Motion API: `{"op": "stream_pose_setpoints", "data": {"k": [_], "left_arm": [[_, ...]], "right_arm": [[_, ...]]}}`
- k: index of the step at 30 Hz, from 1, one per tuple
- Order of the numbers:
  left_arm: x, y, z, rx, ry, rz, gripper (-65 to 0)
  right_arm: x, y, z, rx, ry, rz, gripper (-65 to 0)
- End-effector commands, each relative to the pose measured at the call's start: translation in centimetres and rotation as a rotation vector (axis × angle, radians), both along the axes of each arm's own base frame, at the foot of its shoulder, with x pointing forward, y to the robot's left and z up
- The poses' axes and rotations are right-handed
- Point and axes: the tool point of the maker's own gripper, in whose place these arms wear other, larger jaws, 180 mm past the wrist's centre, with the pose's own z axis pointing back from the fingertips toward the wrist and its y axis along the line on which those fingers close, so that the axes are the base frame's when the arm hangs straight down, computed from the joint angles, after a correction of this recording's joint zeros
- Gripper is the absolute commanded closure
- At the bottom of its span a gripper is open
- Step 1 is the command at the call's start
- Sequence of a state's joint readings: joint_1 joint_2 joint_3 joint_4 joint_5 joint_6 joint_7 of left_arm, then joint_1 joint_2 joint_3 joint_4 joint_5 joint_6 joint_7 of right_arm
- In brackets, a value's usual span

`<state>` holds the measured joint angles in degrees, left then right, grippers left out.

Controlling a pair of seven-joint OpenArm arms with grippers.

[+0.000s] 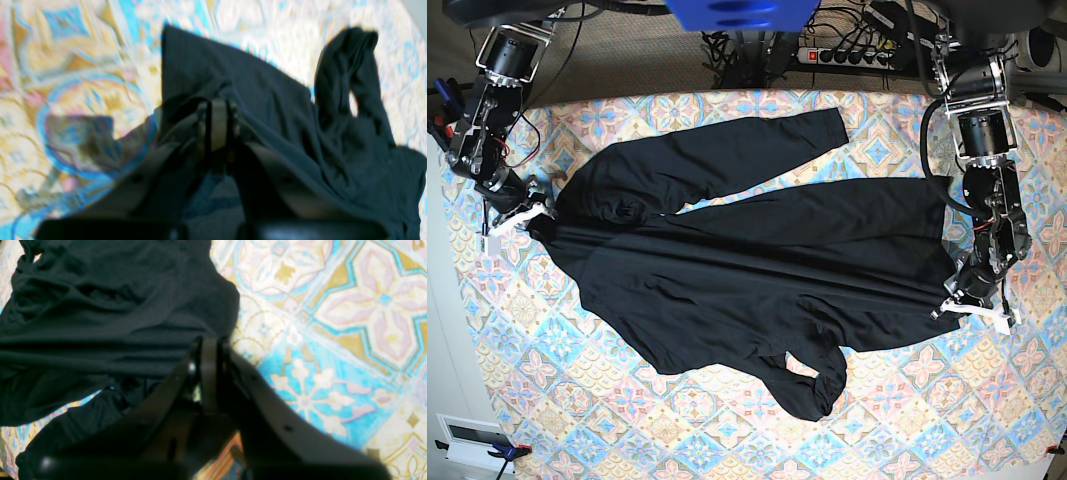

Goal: Layout the t-shirt on the table in an organized manner, then fold the t-shirt properly
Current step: 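Grasp the shirt body with the left gripper and drag it toward the hem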

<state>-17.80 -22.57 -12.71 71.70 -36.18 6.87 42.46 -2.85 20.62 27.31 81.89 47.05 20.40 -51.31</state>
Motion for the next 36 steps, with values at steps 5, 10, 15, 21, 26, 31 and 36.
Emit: {"op": "stream_pose_setpoints", "data": {"k": [5,10,15,21,26,31,36], "left_arm": [[2.7,1.1,4.9,0.039,-0.116,0.013,0.0],[5.1,1.5,8.9,0.057,-0.229,0.036,0.0],[7.4,1.8,12.7,0.077,-0.318,0.056,0.0],[9.7,2.1,12.1,0.160,-0.250,0.078,-4.6],[9.9,0.4,10.6,0.202,-0.195,0.060,-20.5],[8.6,0.2,7.8,0.200,-0.141,0.052,-27.7],[5.5,-0.1,6.0,0.150,-0.129,0.020,-28.5]], "right_arm": [[1.0,-1.0,1.9,-0.014,-0.060,-0.013,0.0],[1.0,-1.0,1.8,-0.016,-0.060,-0.013,0.0],[1.1,-0.9,1.8,-0.016,-0.060,-0.010,0.0],[1.1,-0.8,1.9,-0.018,-0.062,-0.007,0.0],[1.1,-0.8,1.9,-0.018,-0.062,-0.007,0.0],[1.1,-0.8,1.9,-0.017,-0.061,-0.006,0.0],[1.1,-0.7,2.0,-0.019,-0.063,-0.003,0.0]]}}
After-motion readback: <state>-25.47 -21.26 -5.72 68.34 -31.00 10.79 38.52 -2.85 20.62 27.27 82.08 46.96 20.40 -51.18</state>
